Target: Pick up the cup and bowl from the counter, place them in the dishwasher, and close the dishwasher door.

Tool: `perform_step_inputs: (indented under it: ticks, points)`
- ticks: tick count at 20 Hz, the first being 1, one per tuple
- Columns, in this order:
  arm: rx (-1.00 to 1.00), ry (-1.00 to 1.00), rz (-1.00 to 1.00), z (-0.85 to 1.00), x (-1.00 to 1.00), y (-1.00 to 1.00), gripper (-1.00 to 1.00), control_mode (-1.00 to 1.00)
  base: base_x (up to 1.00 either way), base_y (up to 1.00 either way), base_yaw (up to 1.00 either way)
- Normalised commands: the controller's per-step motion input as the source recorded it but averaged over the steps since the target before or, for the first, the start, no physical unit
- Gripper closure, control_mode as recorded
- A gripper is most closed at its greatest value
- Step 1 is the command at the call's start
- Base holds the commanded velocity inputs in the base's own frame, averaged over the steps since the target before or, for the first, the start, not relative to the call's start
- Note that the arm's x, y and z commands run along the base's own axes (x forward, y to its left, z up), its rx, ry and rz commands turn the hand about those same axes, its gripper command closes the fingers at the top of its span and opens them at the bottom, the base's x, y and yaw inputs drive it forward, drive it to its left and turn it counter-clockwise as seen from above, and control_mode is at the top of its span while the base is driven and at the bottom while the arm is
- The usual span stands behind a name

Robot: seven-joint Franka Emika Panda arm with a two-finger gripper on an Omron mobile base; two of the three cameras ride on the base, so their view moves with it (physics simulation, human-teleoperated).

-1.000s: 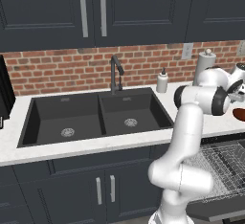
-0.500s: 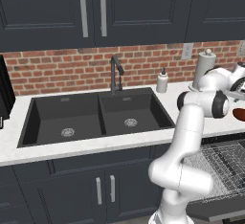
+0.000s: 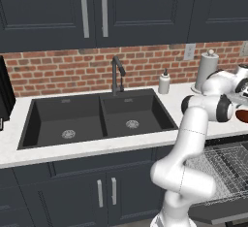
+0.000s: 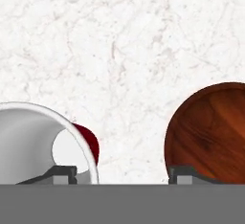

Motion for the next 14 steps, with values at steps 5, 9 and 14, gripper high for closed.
perform_step_inputs:
  ticks: [5,9,14]
  points:
    - [0.00,0.01,-0.09,-0.22,0.00,0.32,1.00,-1.00,0.00,0.00,0.00]
    - [0.00,0.00,-0.08,0.00,0.00,0.18,1.00,-1.00,0.00,0.00,0.00]
    - [0.00,-0.08,-0.07,-0.53,-0.68,0.49,1.00,-1.00,0.00,0.00,0.00]
